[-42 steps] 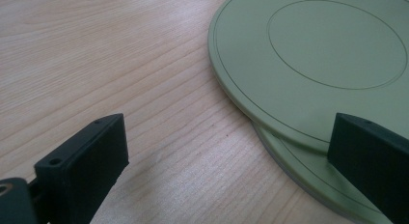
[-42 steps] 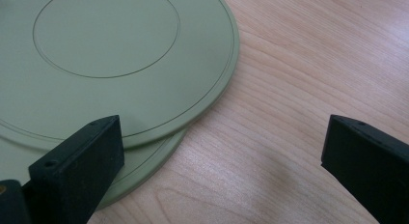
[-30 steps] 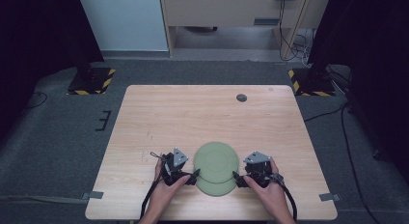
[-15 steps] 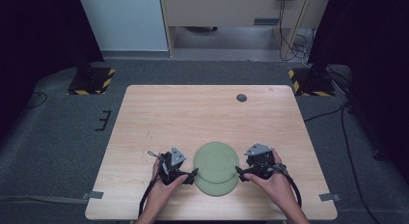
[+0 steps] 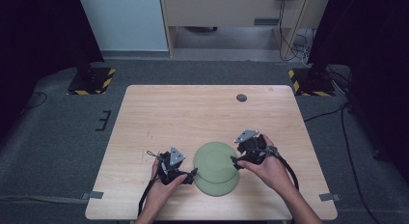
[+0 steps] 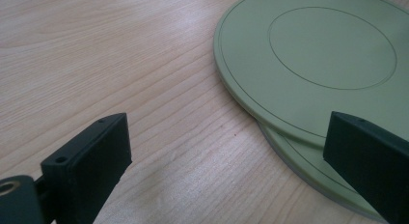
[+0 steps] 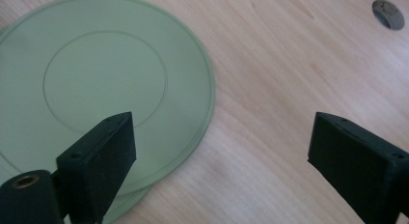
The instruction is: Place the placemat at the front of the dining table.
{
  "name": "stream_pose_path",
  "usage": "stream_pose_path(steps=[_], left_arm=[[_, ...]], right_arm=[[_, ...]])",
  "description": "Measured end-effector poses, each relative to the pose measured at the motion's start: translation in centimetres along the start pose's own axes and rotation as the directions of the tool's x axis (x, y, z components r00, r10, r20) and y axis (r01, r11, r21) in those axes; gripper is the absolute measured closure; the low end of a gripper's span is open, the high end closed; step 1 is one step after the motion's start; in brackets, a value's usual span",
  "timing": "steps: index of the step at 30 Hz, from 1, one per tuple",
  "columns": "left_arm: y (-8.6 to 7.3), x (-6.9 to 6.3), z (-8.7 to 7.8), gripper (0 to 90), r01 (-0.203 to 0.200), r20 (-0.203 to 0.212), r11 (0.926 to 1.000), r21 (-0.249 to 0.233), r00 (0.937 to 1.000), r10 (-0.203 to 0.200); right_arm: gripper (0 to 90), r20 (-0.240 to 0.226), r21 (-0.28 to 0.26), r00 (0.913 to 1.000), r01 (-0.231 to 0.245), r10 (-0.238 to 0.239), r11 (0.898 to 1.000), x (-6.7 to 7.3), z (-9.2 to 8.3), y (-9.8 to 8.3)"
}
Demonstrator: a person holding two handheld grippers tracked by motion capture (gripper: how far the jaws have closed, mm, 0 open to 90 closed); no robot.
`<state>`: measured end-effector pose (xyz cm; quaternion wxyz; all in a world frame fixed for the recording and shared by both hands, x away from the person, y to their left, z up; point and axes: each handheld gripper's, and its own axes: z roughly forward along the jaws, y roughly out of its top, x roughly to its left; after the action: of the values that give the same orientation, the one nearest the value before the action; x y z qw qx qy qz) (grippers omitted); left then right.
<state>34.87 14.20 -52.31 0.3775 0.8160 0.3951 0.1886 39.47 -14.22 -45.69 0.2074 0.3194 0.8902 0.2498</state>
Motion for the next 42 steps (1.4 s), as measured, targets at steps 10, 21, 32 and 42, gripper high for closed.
stream_pose_path(steps=[10,21,32,42], left_arm=[[-0.1,0.1,-0.1,2.1,0.0,0.001,1.0,0.005,1.0,0.0],[-0.1,0.5,0.0,2.2,0.004,-0.009,1.0,0.003,1.0,-0.004],[0.2,0.4,-0.2,2.4,-0.002,-0.001,1.0,0.001,1.0,0.002],[0.3,0.4,-0.2,2.4,-0.001,0.002,1.0,0.002,1.0,0.001]], right_arm=[[15.0,-0.048,0.05,0.9988,-0.009,0.012,0.999,-1.1,2.2,2.7],[12.5,-0.078,0.049,0.9952,-0.056,0.059,0.997,-1.5,4.4,3.5],[18.5,-0.14,0.045,0.9868,-0.075,0.081,0.996,-0.5,5.3,3.0],[26.3,-0.18,0.036,0.9779,-0.101,0.106,0.994,-0.8,5.6,2.7]])
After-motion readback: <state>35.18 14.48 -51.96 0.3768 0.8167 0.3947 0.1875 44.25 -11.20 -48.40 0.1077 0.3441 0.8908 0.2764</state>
